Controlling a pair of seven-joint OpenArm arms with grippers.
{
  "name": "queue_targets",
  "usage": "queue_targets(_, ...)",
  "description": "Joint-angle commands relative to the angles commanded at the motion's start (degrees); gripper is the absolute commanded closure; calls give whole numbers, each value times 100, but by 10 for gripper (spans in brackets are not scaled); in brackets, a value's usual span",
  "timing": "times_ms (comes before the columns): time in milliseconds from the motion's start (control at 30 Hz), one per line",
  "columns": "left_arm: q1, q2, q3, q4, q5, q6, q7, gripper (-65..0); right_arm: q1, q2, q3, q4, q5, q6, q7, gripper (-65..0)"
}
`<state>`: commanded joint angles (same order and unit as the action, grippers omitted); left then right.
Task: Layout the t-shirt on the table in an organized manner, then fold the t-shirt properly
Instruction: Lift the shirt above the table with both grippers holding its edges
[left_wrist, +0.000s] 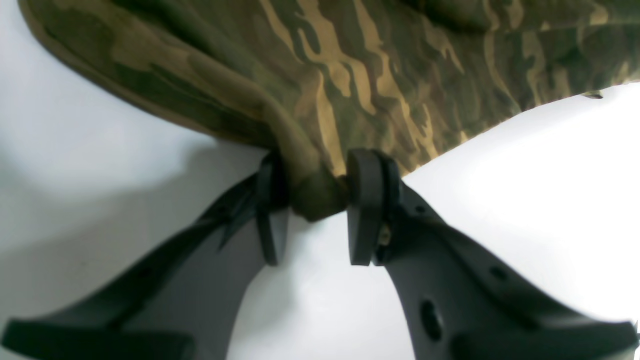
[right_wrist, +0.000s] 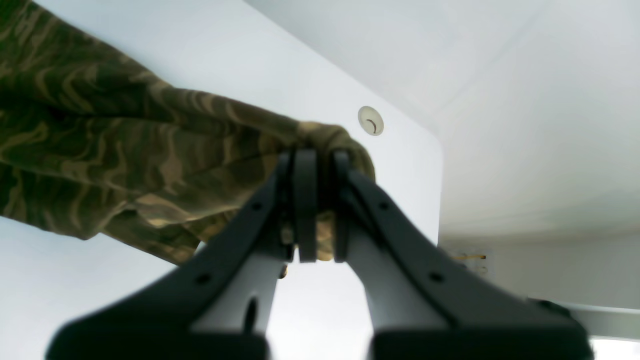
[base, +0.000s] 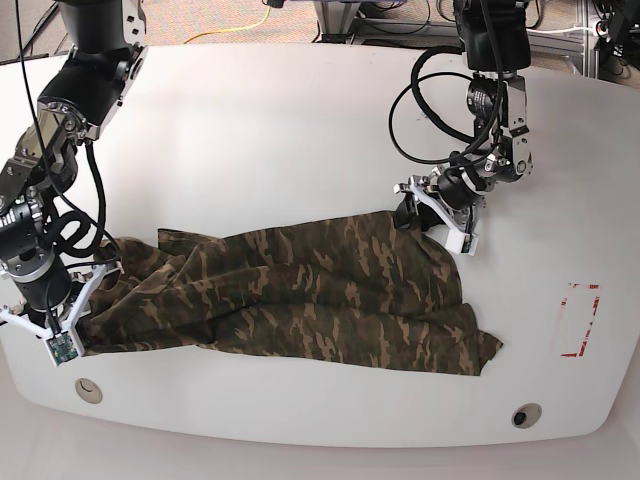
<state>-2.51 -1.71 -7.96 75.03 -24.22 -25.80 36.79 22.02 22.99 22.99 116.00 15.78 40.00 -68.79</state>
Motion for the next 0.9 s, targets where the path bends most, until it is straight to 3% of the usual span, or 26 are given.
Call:
queue_targets(67,-18,-9,0,0,0,0,0,-69,-9,0,0,0,0,0,0,-5)
queue_targets(100,-88,-9,0,0,9,0,0,-6,-9,0,0,0,0,0,0,-5)
queue_targets(133,-114,-9,0,-18,9,0,0,0,-9,0,0,0,0,0,0,-5)
queue_targets(367,-246,-53,0,141,9,0,0,0,0,0,0,0,0,0,0,-5)
queue_targets(900,-1336,-1037,0,1793,-18,0,44,0,264,53,176,0,0,0,9,-3)
